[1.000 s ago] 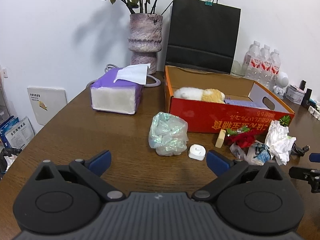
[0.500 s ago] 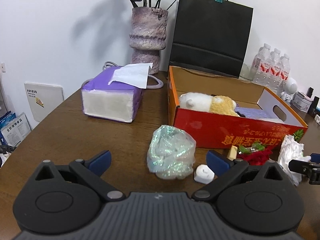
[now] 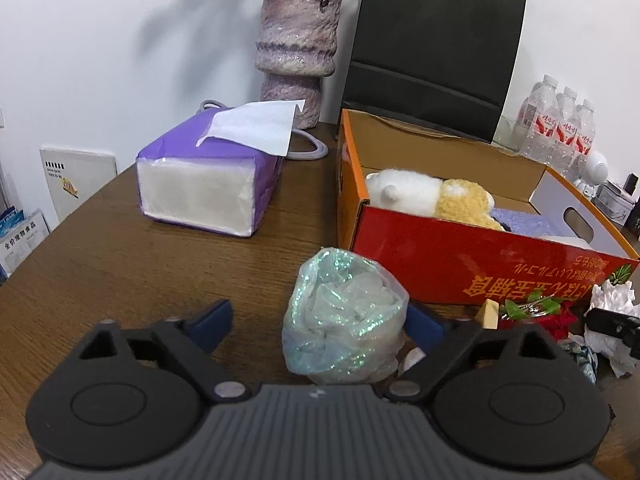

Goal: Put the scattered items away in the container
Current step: 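Grasp the crumpled tissue with the right gripper while the left gripper grasps the plastic bag, then carry the tissue and plastic bag over the box and release both inside, then withdraw both grippers from the box toward the black cable and white lid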

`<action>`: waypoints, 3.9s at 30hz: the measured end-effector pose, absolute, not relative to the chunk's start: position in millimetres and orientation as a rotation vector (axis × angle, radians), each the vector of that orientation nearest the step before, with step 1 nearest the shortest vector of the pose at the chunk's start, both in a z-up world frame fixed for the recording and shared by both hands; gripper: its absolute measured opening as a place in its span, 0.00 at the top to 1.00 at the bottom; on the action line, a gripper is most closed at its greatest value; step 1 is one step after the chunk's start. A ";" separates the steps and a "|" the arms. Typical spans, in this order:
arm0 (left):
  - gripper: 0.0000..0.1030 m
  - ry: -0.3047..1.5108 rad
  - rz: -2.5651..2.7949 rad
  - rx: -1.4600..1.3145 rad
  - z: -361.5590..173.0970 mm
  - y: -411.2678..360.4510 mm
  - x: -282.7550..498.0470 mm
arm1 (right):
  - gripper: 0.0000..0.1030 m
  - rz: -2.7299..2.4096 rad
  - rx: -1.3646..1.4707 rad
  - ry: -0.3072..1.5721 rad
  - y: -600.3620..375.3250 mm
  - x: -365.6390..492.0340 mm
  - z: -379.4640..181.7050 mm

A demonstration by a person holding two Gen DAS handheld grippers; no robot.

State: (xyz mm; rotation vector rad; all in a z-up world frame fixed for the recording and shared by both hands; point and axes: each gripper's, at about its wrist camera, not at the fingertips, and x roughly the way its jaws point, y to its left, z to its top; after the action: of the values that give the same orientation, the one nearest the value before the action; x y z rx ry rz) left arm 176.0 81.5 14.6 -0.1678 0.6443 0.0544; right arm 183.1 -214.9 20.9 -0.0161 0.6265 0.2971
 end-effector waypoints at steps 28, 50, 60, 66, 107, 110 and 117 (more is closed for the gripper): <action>0.53 0.475 -0.024 -0.202 71.1 70.5 129.3 | 0.76 0.316 -0.004 0.472 -232.1 148.7 64.8; 0.53 0.416 -0.155 -0.234 86.0 7.5 245.5 | 0.76 0.315 0.047 0.409 -207.0 260.5 84.4; 0.52 0.455 -0.096 -0.192 67.5 0.7 295.4 | 0.76 0.314 0.032 0.472 -192.8 292.7 65.0; 0.51 0.491 -0.100 -0.175 59.9 0.6 298.4 | 0.76 0.300 0.034 0.482 -196.9 294.8 62.8; 0.00 0.442 -0.038 -0.176 87.0 15.2 272.9 | 0.00 0.295 0.040 0.507 -211.0 287.3 78.6; 0.00 0.423 -0.050 -0.176 92.0 20.0 258.4 | 0.00 0.305 0.050 0.491 -217.2 277.1 85.3; 0.00 0.408 -0.047 -0.151 97.1 37.4 218.8 | 0.00 0.296 -0.001 0.489 -231.4 243.8 86.6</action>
State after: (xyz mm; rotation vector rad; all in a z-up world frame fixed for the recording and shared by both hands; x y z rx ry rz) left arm 218.8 37.4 97.1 -0.1515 0.4081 -0.0467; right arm 243.8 -231.4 86.6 -0.0008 0.4890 0.2963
